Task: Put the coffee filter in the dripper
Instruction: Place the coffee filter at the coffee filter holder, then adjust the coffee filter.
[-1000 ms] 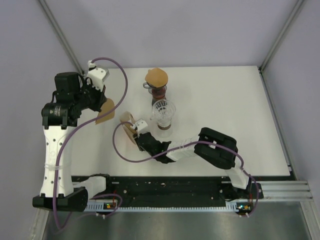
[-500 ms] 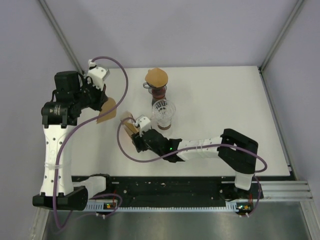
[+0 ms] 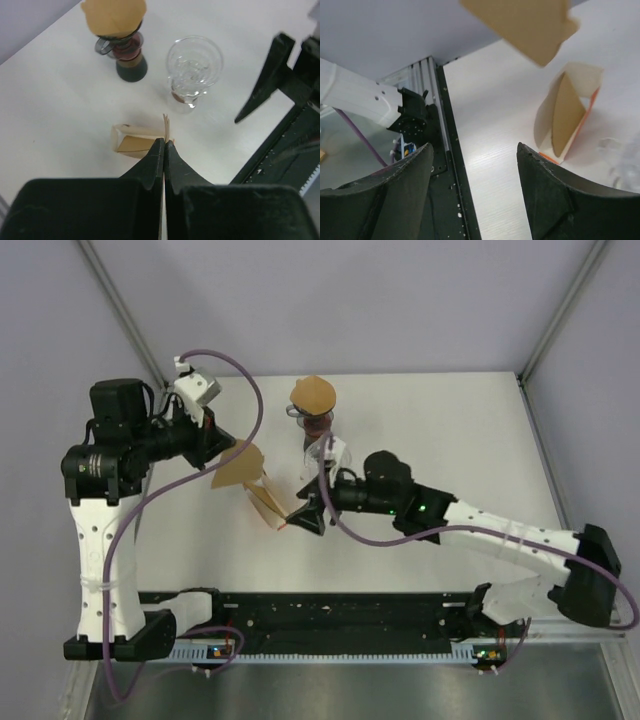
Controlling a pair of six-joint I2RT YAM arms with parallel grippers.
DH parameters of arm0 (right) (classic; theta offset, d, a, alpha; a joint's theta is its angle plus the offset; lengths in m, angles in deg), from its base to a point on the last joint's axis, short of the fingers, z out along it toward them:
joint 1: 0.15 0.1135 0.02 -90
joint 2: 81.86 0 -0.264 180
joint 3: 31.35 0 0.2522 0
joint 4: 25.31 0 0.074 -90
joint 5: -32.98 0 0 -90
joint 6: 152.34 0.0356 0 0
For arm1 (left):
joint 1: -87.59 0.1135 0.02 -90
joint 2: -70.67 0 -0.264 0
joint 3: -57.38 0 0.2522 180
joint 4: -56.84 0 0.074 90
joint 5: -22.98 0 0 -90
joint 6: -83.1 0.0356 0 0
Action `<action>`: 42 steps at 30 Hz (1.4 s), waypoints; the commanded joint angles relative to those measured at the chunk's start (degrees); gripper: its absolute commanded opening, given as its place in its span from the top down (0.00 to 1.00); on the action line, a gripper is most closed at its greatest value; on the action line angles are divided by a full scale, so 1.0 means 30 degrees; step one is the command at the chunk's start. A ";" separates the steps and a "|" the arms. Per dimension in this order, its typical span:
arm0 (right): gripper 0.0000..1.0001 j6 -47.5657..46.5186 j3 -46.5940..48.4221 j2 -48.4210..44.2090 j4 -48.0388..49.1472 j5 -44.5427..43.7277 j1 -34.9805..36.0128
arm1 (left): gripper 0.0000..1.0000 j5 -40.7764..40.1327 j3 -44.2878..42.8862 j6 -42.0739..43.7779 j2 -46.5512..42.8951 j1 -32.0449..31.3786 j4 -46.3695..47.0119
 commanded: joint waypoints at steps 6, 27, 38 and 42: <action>0.32 -0.1941 0.0357 -0.5758 -0.3916 0.2484 -0.3458 | 1.00 0.9734 -0.4009 0.3449 0.0597 0.0090 -0.5775; 0.53 -0.3524 0.2874 -0.5909 -0.3859 0.5855 -0.3636 | 1.00 1.5049 -0.3779 0.4804 -0.0457 -0.0115 -0.7602; 0.66 -0.3964 0.4371 -0.4502 -0.3859 0.6381 -0.3665 | 1.00 1.5049 -0.3925 0.4833 -0.0252 -0.0144 -0.7631; 0.66 -0.3817 0.4458 -0.4209 -0.3771 0.6821 -0.3636 | 1.00 1.5165 -0.3954 0.4833 -0.0193 -0.0202 -0.7602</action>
